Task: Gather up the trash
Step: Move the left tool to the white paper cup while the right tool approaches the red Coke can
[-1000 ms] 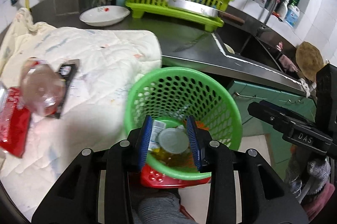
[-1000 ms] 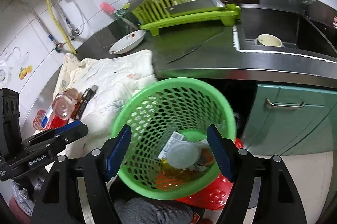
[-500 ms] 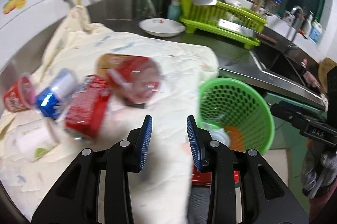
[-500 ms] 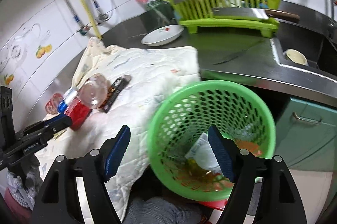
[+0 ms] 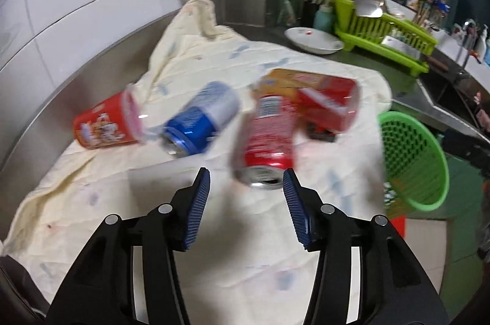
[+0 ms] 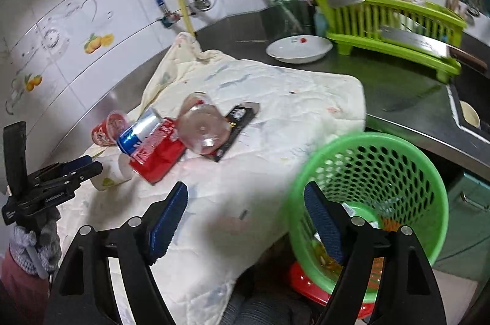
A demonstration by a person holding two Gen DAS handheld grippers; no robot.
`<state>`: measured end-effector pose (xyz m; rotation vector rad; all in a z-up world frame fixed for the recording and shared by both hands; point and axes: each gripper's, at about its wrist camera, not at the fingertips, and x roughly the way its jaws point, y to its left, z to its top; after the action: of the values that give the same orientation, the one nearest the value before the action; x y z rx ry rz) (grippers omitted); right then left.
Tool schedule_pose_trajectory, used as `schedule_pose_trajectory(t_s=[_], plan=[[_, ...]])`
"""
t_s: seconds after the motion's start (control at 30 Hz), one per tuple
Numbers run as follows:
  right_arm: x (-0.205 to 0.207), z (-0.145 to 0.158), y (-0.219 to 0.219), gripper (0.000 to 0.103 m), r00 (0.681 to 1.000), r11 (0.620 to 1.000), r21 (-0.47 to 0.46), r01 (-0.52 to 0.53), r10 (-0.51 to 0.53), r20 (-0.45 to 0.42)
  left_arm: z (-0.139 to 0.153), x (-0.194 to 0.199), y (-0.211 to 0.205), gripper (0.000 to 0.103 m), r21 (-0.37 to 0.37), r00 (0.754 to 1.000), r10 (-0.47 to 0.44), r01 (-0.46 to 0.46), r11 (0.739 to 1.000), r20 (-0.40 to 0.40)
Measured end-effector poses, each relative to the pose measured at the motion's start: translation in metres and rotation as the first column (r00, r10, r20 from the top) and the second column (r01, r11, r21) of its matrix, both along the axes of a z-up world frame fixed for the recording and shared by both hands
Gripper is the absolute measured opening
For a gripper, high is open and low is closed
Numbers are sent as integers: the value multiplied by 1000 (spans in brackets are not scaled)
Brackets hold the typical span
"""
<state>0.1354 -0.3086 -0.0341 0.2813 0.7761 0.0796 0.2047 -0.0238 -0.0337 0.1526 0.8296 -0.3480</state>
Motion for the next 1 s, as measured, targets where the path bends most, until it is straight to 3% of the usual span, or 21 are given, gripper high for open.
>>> schedule_pose_trajectory(t_s=[0.13,0.43,0.7,1.0], plan=[[14,5,14,76,1000,1000,-1,-23,23,-6,-5,15,20,64,43,1000,-9,9,999,-1],[48,17,38,77,997,995,-63,-75,74,-23,-15,44,40,77,122,992,-126,127,984,-22],[78,26,38,78,997,996,-50,-75,73,-27,-31,53,44,82,96,971,-223,231,968,-88],[111,32,47,80,991,991,-61,-123,120,-55,-43,63,34,83,152,953,-277,294,944,-125]])
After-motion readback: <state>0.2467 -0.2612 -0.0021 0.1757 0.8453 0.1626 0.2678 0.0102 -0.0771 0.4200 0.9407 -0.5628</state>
